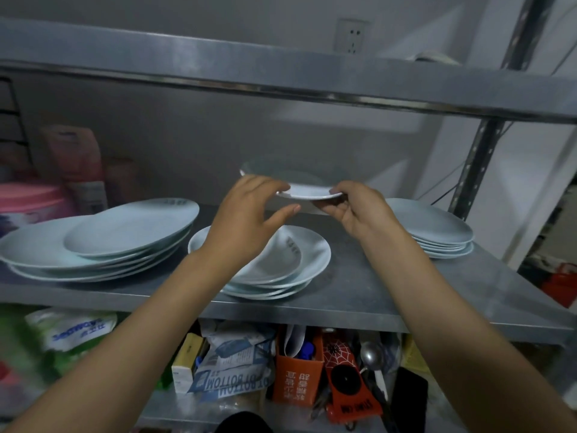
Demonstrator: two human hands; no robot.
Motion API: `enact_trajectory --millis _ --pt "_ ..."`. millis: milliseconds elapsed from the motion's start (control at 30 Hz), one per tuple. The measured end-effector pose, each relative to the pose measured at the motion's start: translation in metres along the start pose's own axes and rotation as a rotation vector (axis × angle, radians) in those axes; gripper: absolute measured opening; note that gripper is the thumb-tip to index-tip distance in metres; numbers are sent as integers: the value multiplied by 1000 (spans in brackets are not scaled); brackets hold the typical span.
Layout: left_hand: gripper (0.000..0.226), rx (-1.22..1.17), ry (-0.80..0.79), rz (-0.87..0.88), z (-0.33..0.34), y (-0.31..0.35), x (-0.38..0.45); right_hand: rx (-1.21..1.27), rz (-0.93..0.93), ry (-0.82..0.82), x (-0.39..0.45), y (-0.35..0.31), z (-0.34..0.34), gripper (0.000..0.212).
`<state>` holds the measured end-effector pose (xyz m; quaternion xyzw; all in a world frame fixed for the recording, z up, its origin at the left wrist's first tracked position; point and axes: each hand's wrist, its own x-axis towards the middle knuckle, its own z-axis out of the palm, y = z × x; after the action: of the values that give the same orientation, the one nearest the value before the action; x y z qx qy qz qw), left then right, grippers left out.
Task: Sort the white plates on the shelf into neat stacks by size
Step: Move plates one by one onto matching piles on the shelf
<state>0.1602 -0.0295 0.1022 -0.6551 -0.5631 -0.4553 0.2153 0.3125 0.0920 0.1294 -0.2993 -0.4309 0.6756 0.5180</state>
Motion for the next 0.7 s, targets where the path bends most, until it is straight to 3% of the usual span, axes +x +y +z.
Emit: enact_trajectory --millis 133,300,400,567,700 --pt "23 48 4 -44 -1 5 -7 -45 -7 -17 -19 4 -6 6" --pt "39 70 -147 6 1 6 -19 -76 2 -52 -34 11 -14 8" --pt "18 80 -73 -20 2 9 -27 -102 28 -92 -40 11 -19 18" --pt "19 55 1 -76 5 19 -41 -248 4 -164 -46 14 -31 33" --pt "20 55 -46 -132 10 21 -53 -391 -130 113 -36 26 -42 39"
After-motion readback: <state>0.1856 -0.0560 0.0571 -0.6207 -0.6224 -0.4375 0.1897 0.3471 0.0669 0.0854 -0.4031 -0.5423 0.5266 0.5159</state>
